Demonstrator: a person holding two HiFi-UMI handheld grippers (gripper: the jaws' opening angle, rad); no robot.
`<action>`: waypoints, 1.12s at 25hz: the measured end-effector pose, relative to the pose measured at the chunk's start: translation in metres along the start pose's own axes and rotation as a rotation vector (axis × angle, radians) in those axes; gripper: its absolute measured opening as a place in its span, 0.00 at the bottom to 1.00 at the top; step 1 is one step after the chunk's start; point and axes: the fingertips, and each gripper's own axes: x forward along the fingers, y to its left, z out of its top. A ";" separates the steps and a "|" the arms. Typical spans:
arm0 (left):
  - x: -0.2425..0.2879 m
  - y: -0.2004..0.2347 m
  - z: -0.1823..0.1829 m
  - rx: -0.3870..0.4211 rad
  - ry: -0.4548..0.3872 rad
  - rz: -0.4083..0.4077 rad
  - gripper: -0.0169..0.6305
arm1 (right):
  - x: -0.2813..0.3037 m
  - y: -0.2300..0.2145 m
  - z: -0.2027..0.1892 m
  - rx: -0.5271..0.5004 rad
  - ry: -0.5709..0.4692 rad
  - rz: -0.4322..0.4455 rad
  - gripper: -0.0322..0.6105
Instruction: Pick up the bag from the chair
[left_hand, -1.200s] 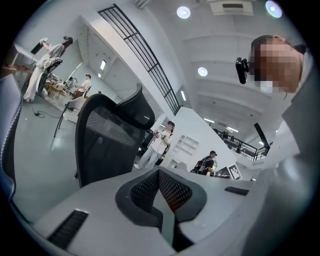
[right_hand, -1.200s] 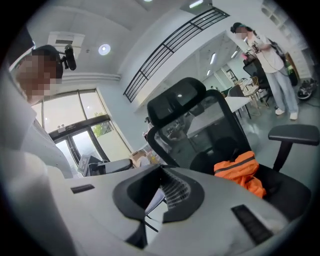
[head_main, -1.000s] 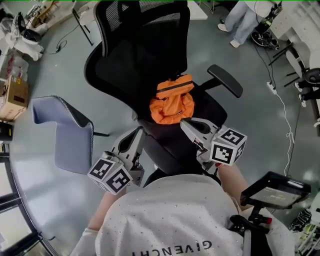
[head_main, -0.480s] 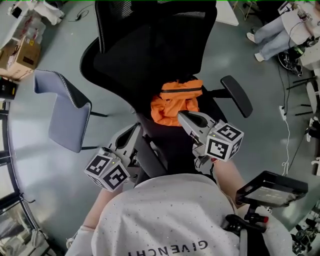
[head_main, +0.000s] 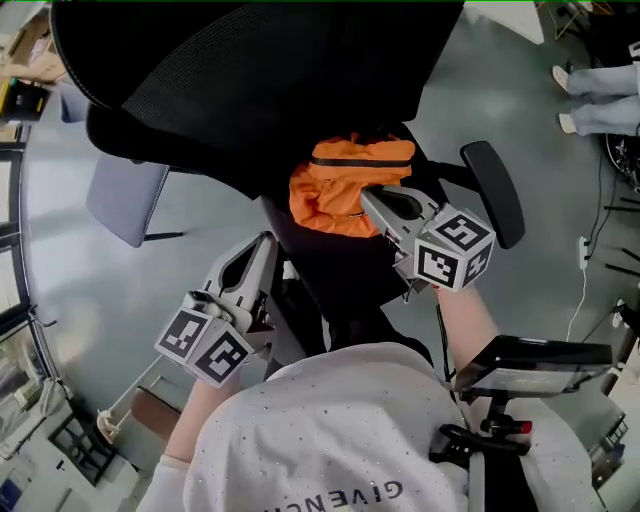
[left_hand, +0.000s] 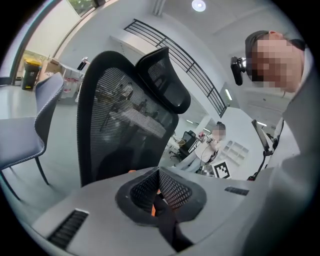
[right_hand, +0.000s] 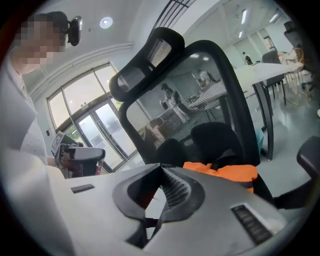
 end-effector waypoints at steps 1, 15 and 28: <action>0.001 0.000 -0.003 0.000 0.004 0.011 0.03 | 0.003 -0.004 0.000 -0.012 0.008 0.005 0.06; 0.037 0.024 -0.050 -0.012 0.098 0.077 0.03 | 0.034 -0.094 -0.033 -0.376 0.145 -0.139 0.06; 0.043 0.022 -0.037 -0.016 0.171 0.072 0.03 | 0.060 -0.108 -0.042 -0.579 0.327 -0.166 0.35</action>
